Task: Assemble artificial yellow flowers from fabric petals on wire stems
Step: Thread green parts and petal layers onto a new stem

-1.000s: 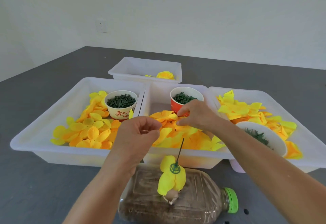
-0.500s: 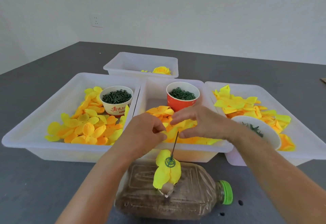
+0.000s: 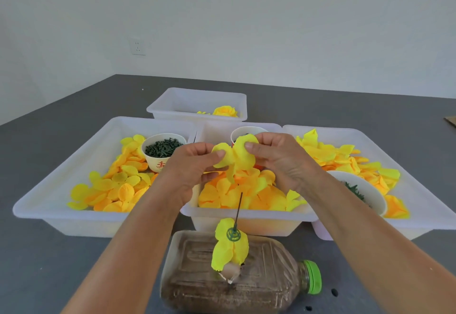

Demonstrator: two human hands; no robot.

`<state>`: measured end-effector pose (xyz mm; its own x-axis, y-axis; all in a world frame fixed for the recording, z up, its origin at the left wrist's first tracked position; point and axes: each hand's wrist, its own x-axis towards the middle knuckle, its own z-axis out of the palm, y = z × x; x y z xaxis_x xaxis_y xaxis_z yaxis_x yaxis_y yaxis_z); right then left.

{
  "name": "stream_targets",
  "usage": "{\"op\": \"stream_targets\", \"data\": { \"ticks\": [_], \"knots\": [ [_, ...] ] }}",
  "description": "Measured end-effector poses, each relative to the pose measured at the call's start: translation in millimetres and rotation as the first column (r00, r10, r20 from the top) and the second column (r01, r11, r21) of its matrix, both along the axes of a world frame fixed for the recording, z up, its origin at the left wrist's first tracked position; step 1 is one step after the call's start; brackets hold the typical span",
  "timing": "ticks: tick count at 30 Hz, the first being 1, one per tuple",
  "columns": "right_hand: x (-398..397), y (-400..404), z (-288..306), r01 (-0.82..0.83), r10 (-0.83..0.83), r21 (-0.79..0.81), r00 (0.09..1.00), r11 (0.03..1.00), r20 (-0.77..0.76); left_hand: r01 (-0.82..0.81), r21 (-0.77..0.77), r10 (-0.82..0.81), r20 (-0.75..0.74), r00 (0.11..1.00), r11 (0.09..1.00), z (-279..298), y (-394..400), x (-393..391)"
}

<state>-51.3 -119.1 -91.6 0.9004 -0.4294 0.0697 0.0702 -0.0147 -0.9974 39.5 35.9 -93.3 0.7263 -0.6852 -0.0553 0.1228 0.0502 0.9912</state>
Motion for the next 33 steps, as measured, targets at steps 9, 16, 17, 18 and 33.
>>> {"op": "stream_targets", "data": {
  "ticks": [9, 16, 17, 18, 33],
  "knots": [
    [-8.9, 18.0, 34.2, -0.113, 0.101, 0.1, 0.988, 0.988, 0.119, 0.113, -0.305, -0.156, -0.119, 0.981, 0.946, 24.8, 4.0, 3.9],
    [-23.3, 33.2, 41.7, -0.055, 0.049, 0.12, 0.997, 0.991, 0.054, 0.142, -0.294, -0.168, -0.064, 0.984, 0.945, 30.4, 19.7, -7.5],
    [-26.1, 34.9, 42.2, -0.052, 0.045, 0.127, 0.997, 0.991, 0.056, 0.131, -0.275, -0.155, -0.067, 0.986, 0.952, 30.5, 22.6, -9.5],
    [-28.5, 36.1, 42.3, -0.053, 0.046, 0.129, 0.997, 0.99, 0.06, 0.121, -0.256, -0.143, -0.07, 0.987, 0.959, 30.6, 25.8, -11.6],
    [-58.4, 53.1, 63.4, -0.161, 0.163, 0.1, 0.987, 0.982, -0.008, 0.187, -0.227, -0.206, -0.063, 0.976, 0.956, 56.2, 50.3, -47.7]
  ]
}}
